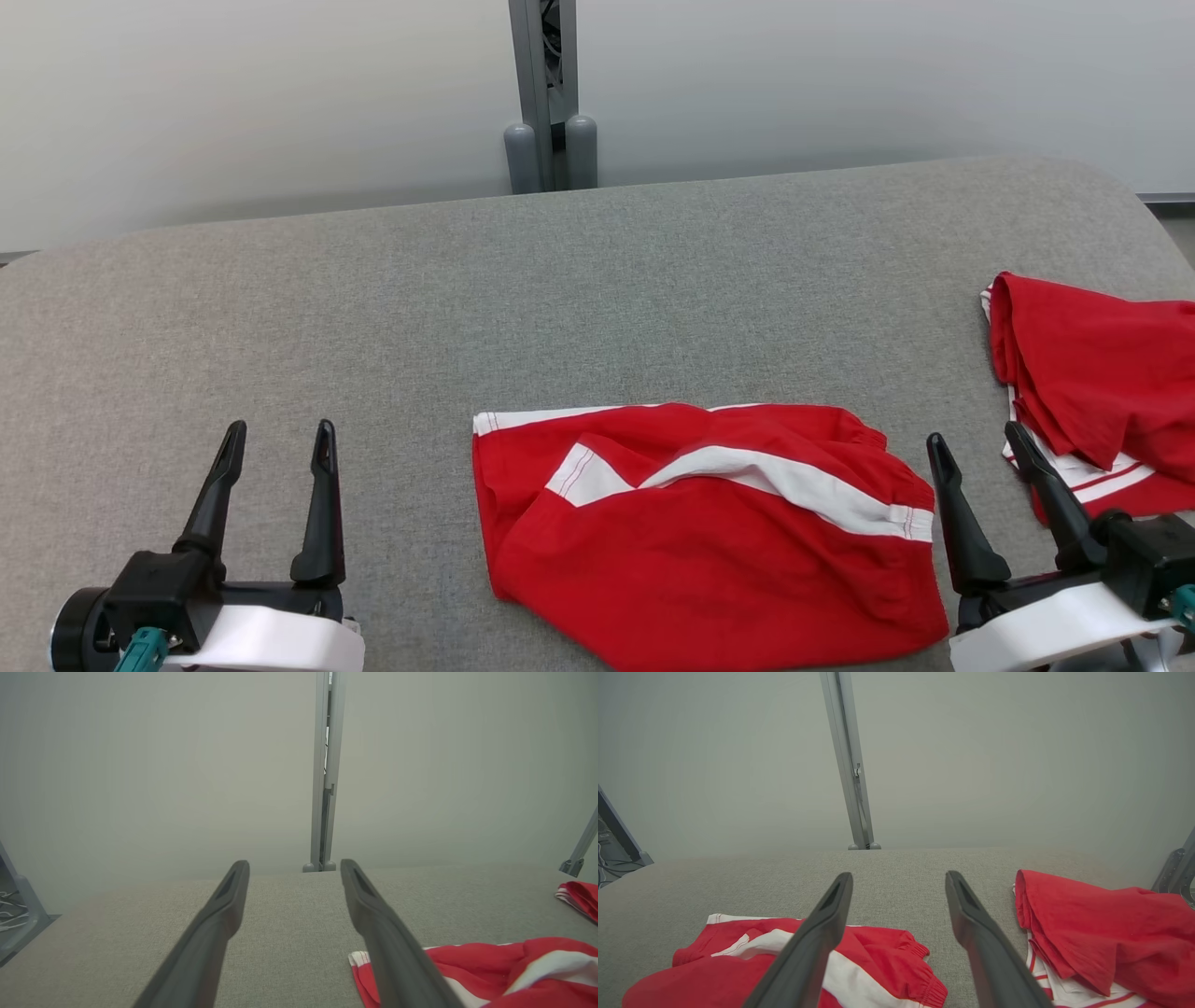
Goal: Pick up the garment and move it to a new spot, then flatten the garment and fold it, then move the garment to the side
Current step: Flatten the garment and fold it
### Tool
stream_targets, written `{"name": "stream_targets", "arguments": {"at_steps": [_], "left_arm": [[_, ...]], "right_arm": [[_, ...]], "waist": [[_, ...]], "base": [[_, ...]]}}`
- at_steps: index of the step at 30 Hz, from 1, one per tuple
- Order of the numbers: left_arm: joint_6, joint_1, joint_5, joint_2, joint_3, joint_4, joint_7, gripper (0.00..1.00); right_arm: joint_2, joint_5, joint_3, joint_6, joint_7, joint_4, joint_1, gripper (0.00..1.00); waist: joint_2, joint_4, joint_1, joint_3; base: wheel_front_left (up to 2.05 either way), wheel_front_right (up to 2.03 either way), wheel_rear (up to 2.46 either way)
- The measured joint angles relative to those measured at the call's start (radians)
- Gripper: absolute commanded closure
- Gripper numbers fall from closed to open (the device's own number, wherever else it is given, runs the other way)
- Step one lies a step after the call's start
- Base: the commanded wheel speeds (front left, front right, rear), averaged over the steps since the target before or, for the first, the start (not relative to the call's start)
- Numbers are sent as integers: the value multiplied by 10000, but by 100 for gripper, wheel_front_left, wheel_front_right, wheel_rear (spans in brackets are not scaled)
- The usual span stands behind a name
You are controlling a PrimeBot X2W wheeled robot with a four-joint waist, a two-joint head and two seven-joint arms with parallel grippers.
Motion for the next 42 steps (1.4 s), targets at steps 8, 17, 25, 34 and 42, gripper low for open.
{"name": "stream_targets", "arguments": {"at_steps": [8, 17, 25, 34, 42], "left_arm": [[27, -75, 8, 2, -21, -17, 0, 0], [-1034, -1923, -146, 33, -928, 228, 1292, 0], [-2038, -2527, -1492, -84, -1672, 2138, 3841, 0], [-2736, -3129, -2167, -13, -1918, 3436, 5007, 0], [-2915, -3360, -2188, -50, -2107, 3919, 5095, 0]], "right_arm": [[-2, 58, 105, 0, -2, -15, -42, 0], [0, 113, 449, 0, 4, -130, -262, 0], [-4, 408, 619, 0, -330, 192, -458, 0], [-2, 591, 803, 0, -719, 548, -733, 0], [-2, 608, 790, 0, -867, 846, -904, 0]], "waist": [[0, -70, 0, -21], [0, -529, 0, 234], [0, -1424, 0, 726], [0, -2041, 0, 1452], [0, -2247, 0, 1726]], "base": [[0, 0, 0], [0, 0, 0], [0, 0, 0], [0, 0, 0], [0, 0, 0]]}}
